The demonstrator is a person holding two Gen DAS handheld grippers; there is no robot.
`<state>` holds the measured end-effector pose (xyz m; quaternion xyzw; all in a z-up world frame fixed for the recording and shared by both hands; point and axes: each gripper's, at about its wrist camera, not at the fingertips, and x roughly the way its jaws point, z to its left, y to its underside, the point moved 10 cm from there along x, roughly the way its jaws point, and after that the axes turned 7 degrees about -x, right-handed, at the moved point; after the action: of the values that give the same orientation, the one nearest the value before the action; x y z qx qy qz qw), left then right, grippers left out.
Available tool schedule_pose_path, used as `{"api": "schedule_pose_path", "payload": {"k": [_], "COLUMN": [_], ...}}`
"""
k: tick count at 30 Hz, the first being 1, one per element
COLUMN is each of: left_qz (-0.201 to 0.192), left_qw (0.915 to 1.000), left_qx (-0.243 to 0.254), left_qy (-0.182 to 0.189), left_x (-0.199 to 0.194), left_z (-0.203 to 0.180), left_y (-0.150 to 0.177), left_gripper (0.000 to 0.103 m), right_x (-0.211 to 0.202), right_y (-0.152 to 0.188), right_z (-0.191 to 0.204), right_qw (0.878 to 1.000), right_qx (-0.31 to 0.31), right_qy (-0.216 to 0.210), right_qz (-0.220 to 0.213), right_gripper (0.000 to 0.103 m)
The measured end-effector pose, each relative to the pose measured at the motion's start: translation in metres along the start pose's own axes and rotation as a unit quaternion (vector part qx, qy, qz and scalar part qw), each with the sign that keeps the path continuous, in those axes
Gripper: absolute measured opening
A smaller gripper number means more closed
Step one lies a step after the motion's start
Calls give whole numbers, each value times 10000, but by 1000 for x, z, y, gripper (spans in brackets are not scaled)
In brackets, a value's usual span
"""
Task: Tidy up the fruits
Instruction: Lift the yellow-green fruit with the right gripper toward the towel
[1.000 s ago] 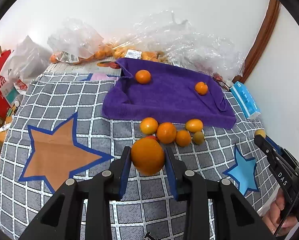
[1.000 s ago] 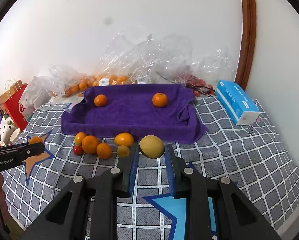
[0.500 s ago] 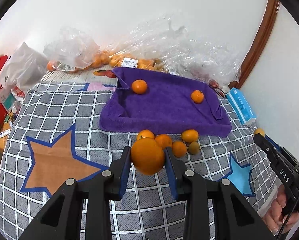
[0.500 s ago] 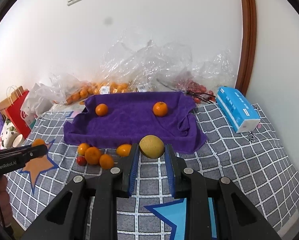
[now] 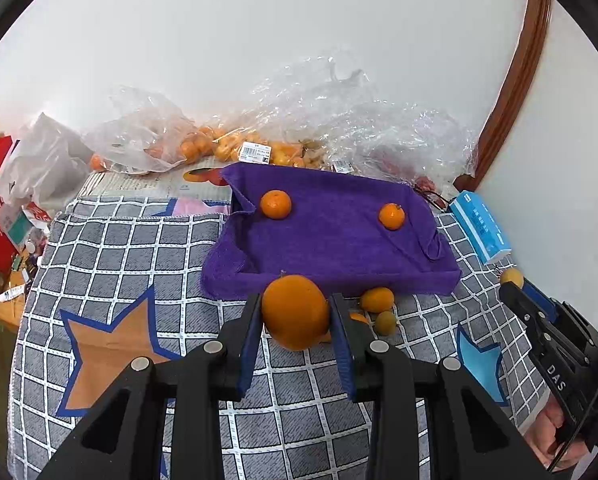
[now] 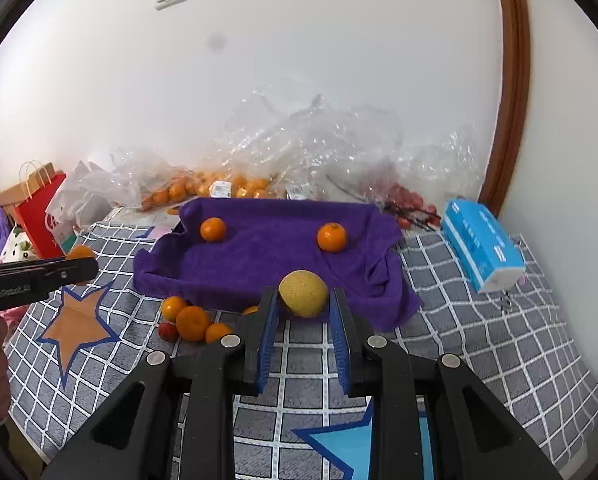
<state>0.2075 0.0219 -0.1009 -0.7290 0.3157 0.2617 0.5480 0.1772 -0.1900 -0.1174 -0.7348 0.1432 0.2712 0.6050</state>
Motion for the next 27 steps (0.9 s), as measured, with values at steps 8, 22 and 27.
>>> {"api": "schedule_pose_path", "payload": {"k": [8, 22, 27], "left_qz": [62, 240, 346], "left_qw": [9999, 9990, 9991], "left_qx": [-118, -364, -221], "left_qy": [-4, -65, -129], "left_x": [16, 52, 66], "left_z": [4, 17, 16], "left_y": [-3, -17, -17], "left_gripper": [31, 31, 31], "right_x": [21, 61, 73], "right_y": [2, -13, -13], "right_z": [-2, -16, -23], "right_qw": [9999, 9996, 9995], "right_qx": [-30, 44, 126], "right_qy": [-47, -8, 21], "right_qz": [148, 275, 285], "right_gripper": [26, 26, 26]}}
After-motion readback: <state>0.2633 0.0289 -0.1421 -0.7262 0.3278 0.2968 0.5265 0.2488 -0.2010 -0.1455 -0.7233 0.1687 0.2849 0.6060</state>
